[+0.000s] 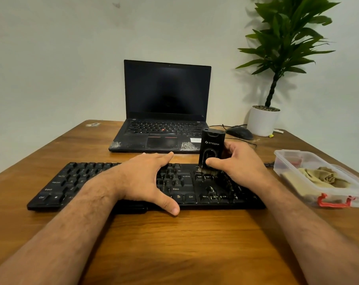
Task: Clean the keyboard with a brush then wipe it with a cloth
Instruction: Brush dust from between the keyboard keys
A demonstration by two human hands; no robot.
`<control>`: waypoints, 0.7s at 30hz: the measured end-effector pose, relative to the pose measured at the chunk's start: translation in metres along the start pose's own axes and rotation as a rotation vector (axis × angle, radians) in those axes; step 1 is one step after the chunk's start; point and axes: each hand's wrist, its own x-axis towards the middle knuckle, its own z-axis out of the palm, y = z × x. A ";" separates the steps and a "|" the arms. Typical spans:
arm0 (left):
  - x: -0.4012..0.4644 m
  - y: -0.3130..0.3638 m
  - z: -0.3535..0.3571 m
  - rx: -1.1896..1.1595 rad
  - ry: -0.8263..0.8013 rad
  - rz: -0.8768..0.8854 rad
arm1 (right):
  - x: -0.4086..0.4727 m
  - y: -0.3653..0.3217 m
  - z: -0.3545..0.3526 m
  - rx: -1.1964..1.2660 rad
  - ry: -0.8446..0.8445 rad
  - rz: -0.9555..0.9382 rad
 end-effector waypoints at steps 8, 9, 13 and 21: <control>0.002 -0.001 0.000 0.001 0.004 0.007 | 0.006 -0.003 0.002 0.002 -0.009 0.002; 0.002 -0.001 0.000 0.003 0.004 0.007 | 0.002 -0.004 0.000 0.016 -0.058 -0.014; 0.001 0.000 0.000 0.007 -0.001 0.002 | -0.004 -0.008 -0.002 0.063 -0.114 -0.015; 0.000 0.001 -0.001 0.011 0.009 0.002 | 0.001 -0.007 0.002 -0.021 0.036 -0.028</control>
